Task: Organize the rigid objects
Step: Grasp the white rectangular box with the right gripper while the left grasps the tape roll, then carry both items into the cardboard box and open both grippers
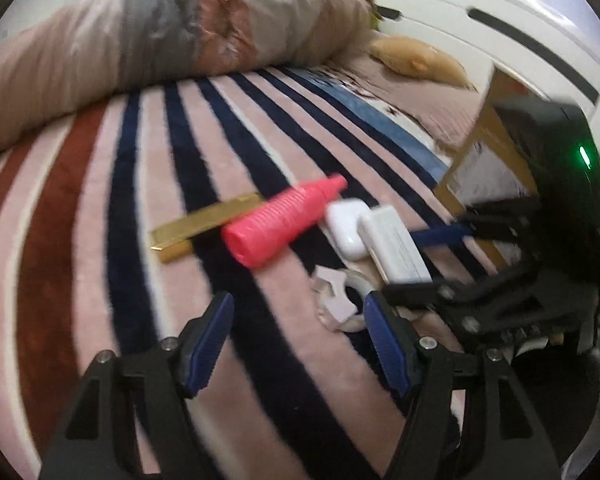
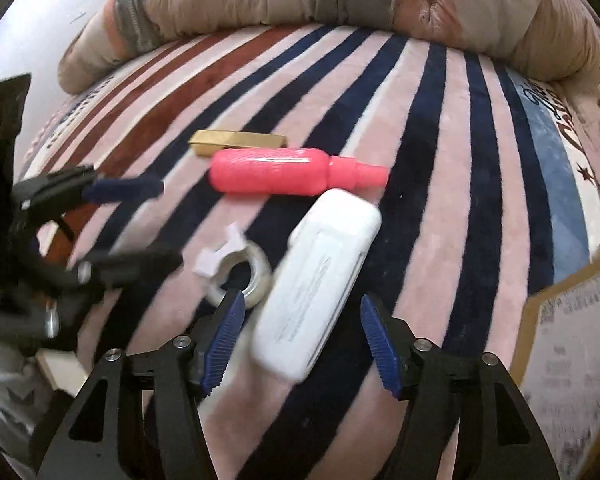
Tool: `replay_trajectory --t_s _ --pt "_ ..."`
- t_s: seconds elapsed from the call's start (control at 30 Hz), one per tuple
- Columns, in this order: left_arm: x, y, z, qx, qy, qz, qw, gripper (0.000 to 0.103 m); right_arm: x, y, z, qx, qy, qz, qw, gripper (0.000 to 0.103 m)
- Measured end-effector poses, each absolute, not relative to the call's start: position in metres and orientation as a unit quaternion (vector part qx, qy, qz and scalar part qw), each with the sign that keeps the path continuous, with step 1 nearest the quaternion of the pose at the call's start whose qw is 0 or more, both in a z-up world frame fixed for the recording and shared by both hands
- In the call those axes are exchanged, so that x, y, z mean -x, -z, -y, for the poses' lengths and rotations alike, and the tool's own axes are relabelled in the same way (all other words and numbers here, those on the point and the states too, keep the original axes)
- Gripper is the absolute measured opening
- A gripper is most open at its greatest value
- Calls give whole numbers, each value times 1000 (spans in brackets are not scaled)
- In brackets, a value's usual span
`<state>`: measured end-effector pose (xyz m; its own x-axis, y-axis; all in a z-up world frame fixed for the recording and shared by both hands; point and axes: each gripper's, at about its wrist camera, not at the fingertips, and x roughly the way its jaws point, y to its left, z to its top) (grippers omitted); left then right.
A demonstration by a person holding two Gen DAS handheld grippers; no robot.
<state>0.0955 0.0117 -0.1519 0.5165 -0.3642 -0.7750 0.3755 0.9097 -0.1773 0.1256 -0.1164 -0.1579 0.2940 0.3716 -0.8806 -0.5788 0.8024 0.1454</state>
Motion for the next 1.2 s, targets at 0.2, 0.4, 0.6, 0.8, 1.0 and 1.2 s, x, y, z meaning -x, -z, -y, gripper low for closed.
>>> replay_trajectory --t_s 0.2,0.4,0.6,0.8,1.0,1.2 --pt "-97 167 12 -33 238 -437 867 64 -125 159 131 87 -301 -504 805 33" --pt "-101 171 25 -65 206 -425 879 43 -119 156 138 117 -289 -523 793 35" --pt "-95 170 23 -83 196 -420 882 43 -117 159 130 165 -260 -500 809 54" --pt "-83 140 4 -68 173 -406 895 43 -112 148 135 155 -269 -474 824 32" --pt "-49 55 -7 -78 148 -349 922 43 -72 100 139 146 -313 -409 845 32" --pt "-21 -33 28 -79 201 -295 931 43 -28 32 168 83 -361 -350 861 32"
